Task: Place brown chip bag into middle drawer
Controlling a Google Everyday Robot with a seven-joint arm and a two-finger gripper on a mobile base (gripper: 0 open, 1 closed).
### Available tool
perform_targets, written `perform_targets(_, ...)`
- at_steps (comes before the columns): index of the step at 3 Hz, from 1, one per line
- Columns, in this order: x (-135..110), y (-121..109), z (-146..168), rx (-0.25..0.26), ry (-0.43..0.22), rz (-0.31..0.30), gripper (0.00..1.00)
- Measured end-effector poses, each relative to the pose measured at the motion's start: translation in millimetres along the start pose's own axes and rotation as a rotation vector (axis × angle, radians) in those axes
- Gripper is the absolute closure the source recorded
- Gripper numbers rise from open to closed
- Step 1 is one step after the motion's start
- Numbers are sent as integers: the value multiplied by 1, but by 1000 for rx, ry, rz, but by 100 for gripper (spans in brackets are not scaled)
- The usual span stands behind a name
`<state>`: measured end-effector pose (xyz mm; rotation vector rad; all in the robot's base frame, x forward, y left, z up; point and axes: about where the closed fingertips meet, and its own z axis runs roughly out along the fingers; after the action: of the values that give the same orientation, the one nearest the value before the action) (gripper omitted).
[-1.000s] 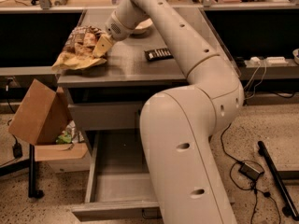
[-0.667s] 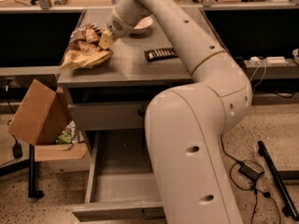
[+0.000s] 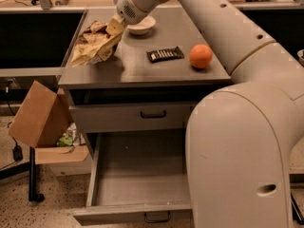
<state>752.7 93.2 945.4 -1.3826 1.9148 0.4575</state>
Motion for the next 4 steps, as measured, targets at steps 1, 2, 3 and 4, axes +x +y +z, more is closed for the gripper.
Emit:
perform_targets(1,0,0,0,0,0,0,100)
perform_targets(2,-3,6,1,-16,-5,-29,100)
perform_targets(3,-12,41,-12,-89,-30,-127,100)
perform_targets(4,-31,114,-44,-209,-95,-379,100)
